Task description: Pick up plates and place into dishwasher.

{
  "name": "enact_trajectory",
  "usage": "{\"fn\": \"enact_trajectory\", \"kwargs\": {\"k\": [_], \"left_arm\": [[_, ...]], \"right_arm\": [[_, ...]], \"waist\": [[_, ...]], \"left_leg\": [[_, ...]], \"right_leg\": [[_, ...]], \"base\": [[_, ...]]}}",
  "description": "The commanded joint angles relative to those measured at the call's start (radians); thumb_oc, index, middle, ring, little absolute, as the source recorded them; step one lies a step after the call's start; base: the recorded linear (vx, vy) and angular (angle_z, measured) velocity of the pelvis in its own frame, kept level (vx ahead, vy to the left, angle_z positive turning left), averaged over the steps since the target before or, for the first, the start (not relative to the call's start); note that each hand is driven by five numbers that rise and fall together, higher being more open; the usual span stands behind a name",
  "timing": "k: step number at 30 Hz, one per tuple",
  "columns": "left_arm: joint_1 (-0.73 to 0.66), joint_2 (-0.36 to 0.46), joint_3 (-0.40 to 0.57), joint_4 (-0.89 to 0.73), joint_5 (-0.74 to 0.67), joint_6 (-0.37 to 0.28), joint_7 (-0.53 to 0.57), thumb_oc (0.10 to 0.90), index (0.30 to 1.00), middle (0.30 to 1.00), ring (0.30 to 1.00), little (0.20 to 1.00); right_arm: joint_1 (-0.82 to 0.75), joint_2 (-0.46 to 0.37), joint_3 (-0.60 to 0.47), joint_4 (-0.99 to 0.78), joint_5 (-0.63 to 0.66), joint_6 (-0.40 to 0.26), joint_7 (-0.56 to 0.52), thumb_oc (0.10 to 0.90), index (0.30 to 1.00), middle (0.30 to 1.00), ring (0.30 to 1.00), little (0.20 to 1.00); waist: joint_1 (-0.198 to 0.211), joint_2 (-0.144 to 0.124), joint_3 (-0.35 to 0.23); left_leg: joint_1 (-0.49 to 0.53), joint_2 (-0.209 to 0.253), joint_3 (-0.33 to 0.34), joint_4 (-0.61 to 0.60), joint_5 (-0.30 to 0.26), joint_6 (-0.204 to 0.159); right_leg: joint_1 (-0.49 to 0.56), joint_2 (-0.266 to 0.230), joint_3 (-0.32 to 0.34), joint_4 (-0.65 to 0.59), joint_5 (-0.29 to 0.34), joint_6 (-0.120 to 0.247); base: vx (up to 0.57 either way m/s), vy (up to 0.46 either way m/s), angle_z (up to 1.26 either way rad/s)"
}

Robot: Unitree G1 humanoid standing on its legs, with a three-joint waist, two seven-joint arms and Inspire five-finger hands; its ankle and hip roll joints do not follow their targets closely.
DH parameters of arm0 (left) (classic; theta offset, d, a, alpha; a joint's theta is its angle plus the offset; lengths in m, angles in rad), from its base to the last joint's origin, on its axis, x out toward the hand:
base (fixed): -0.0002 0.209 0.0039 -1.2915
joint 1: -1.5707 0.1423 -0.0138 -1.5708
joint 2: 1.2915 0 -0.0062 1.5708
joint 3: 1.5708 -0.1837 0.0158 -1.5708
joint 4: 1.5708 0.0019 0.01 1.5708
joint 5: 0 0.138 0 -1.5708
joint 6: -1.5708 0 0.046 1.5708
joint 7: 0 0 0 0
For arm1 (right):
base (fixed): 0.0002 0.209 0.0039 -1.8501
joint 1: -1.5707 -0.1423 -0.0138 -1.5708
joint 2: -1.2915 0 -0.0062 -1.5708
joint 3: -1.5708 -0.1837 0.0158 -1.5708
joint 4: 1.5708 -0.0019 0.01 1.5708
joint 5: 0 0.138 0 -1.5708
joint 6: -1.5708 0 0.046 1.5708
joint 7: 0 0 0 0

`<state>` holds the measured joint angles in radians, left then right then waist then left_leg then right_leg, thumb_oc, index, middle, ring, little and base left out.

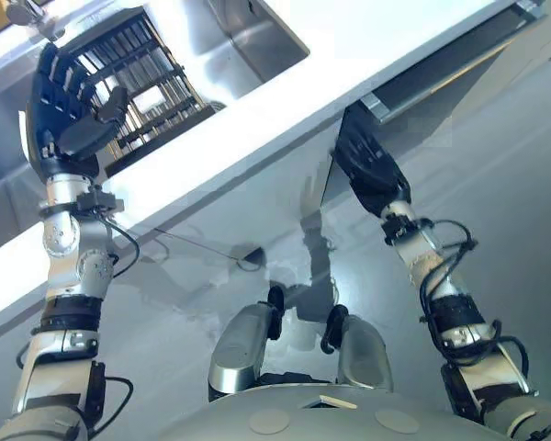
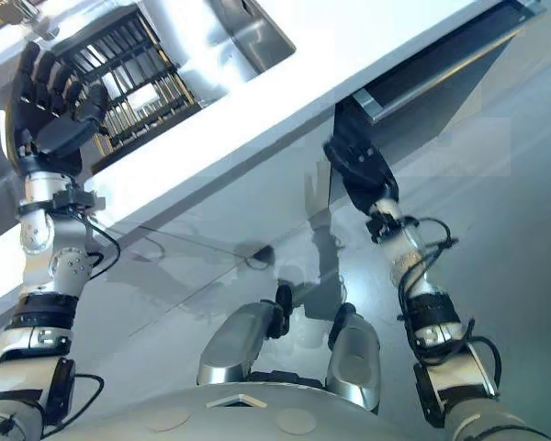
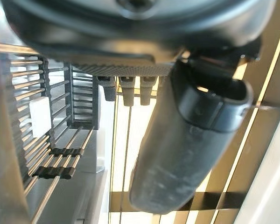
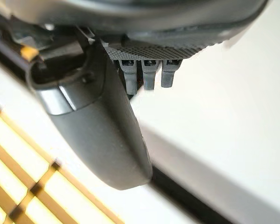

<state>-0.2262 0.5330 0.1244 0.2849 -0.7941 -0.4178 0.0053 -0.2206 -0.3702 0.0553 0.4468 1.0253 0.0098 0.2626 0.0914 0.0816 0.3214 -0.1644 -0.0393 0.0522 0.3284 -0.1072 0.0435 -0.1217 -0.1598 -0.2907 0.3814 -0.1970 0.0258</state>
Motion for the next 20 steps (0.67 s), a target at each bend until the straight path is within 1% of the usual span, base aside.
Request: {"fn": "enact_trajectory", "kwargs": {"k": [1, 3, 5, 7, 9, 11, 12, 13, 14, 15, 17, 18, 20], "left_arm": [[0.068, -0.018, 0.046, -0.012, 0.016, -0.067, -0.037, 0.800, 0.900, 0.900, 0.900, 0.900], [0.084, -0.033, 0.059, -0.007, 0.021, -0.067, -0.035, 0.800, 0.900, 0.900, 0.900, 0.900], [0.091, -0.047, 0.071, 0.008, 0.019, -0.066, -0.033, 0.800, 0.900, 0.900, 0.900, 0.900], [0.095, -0.063, 0.083, 0.029, 0.020, -0.057, -0.021, 0.800, 0.900, 0.900, 0.900, 0.900], [0.094, -0.071, 0.087, 0.040, 0.028, -0.058, -0.015, 0.800, 0.900, 0.900, 0.900, 0.900], [0.094, -0.085, 0.089, 0.062, 0.022, -0.058, -0.019, 0.800, 0.900, 0.900, 0.900, 0.900], [0.090, -0.097, 0.090, 0.074, 0.029, -0.055, -0.017, 0.800, 0.900, 0.900, 0.900, 0.900], [0.087, -0.102, 0.088, 0.077, 0.030, -0.051, -0.015, 0.800, 0.900, 0.900, 0.900, 0.900], [0.086, -0.104, 0.087, 0.078, 0.030, -0.048, -0.013, 0.800, 0.900, 0.900, 0.900, 0.900], [0.081, -0.106, 0.085, 0.078, 0.026, -0.041, -0.006, 0.800, 0.900, 0.900, 0.900, 0.900], [0.073, -0.120, 0.083, 0.092, 0.021, -0.040, -0.007, 0.800, 0.900, 0.900, 0.900, 0.900], [0.068, -0.120, 0.079, 0.097, 0.011, -0.038, -0.009, 0.800, 0.900, 0.900, 0.900, 0.900], [0.062, -0.131, 0.079, 0.110, 0.018, -0.042, -0.007, 0.800, 0.900, 0.900, 0.900, 0.900]], "right_arm": [[0.052, 0.031, -0.054, 0.002, -0.050, -0.080, 0.094, 0.800, 0.900, 0.900, 0.900, 0.900], [0.098, 0.045, -0.078, 0.039, -0.087, -0.088, 0.101, 0.800, 0.900, 0.900, 0.900, 0.900], [0.132, 0.057, -0.091, 0.083, -0.124, -0.092, 0.098, 0.800, 0.900, 0.900, 0.900, 0.900], [0.171, 0.066, -0.110, 0.161, -0.188, -0.102, 0.083, 0.800, 0.900, 0.900, 0.900, 0.900], [0.179, 0.066, -0.118, 0.209, -0.241, -0.112, 0.070, 0.800, 0.900, 0.900, 0.900, 0.900], [0.196, 0.064, -0.134, 0.295, -0.318, -0.122, 0.054, 0.800, 0.900, 0.900, 0.900, 0.900], [0.207, 0.066, -0.136, 0.382, -0.402, -0.154, 0.044, 0.800, 0.900, 0.900, 0.900, 0.900], [0.213, 0.059, -0.133, 0.429, -0.479, -0.185, 0.029, 0.800, 0.900, 0.900, 0.900, 0.900], [0.214, 0.057, -0.131, 0.449, -0.494, -0.190, 0.021, 0.800, 0.900, 0.900, 0.900, 0.900], [0.215, 0.056, -0.129, 0.474, -0.515, -0.170, -0.004, 0.800, 0.900, 0.900, 0.900, 0.900], [0.219, 0.044, -0.121, 0.568, -0.663, -0.187, -0.042, 0.800, 0.900, 0.900, 0.900, 0.900], [0.218, 0.038, -0.113, 0.601, -0.691, -0.162, -0.058, 0.800, 0.900, 0.900, 0.900, 0.900], [0.221, 0.026, -0.096, 0.681, -0.802, -0.136, -0.065, 0.800, 0.900, 0.900, 0.900, 0.900]], "waist": [[-0.014, -0.036, -0.082], [-0.026, -0.040, -0.102], [-0.033, -0.041, -0.124], [-0.044, -0.047, -0.145], [-0.048, -0.048, -0.156], [-0.054, -0.049, -0.169], [-0.058, -0.050, -0.178], [-0.060, -0.050, -0.183], [-0.061, -0.051, -0.185], [-0.062, -0.051, -0.187], [-0.067, -0.054, -0.193], [-0.067, -0.055, -0.194], [-0.069, -0.057, -0.198]], "left_leg": [[0.114, -0.050, 0.051, -0.180, -0.036, 0.034], [0.142, -0.050, 0.052, -0.216, -0.031, 0.028], [0.153, -0.042, 0.054, -0.251, -0.012, 0.019], [0.179, -0.038, 0.057, -0.285, -0.006, 0.011], [0.182, -0.034, 0.062, -0.298, 0.002, 0.008], [0.196, -0.030, 0.068, -0.318, 0.008, 0.002], [0.205, -0.026, 0.075, -0.330, 0.011, -0.002], [0.209, -0.024, 0.079, -0.337, 0.013, -0.004], [0.212, -0.023, 0.080, -0.340, 0.014, -0.005], [0.218, -0.023, 0.081, -0.343, 0.014, -0.006], [0.228, -0.020, 0.089, -0.344, 0.010, -0.011], [0.232, -0.021, 0.091, -0.343, 0.008, -0.011], [0.238, -0.019, 0.099, -0.342, 0.005, -0.016]], "right_leg": [[0.007, 0.025, 0.036, -0.081, 0.036, 0.048], [0.031, 0.036, 0.036, -0.111, 0.035, 0.054], [0.047, 0.051, 0.035, -0.148, 0.043, 0.050], [0.075, 0.064, 0.032, -0.182, 0.040, 0.049], [0.082, 0.071, 0.033, -0.200, 0.049, 0.048], [0.098, 0.080, 0.029, -0.220, 0.051, 0.044], [0.110, 0.086, 0.028, -0.234, 0.051, 0.042], [0.118, 0.089, 0.026, -0.245, 0.052, 0.041], [0.122, 0.091, 0.026, -0.251, 0.054, 0.040], [0.129, 0.095, 0.028, -0.259, 0.056, 0.040], [0.145, 0.100, 0.024, -0.285, 0.063, 0.037], [0.152, 0.102, 0.024, -0.296, 0.067, 0.036], [0.168, 0.107, 0.020, -0.325, 0.077, 0.035]], "base": [[-0.06, -0.002, -0.07], [-0.04, -0.011, -0.12], [-0.06, -0.030, -0.14], [-0.06, -0.054, -0.17], [-0.05, -0.041, -0.12], [-0.05, -0.063, -0.04], [-0.06, -0.086, 0.01], [-0.05, -0.069, -0.01], [-0.04, -0.053, -0.02], [-0.04, -0.051, -0.03], [-0.05, -0.062, -0.02], [-0.05, -0.056, -0.02], [-0.04, -0.058, -0.04]]}}
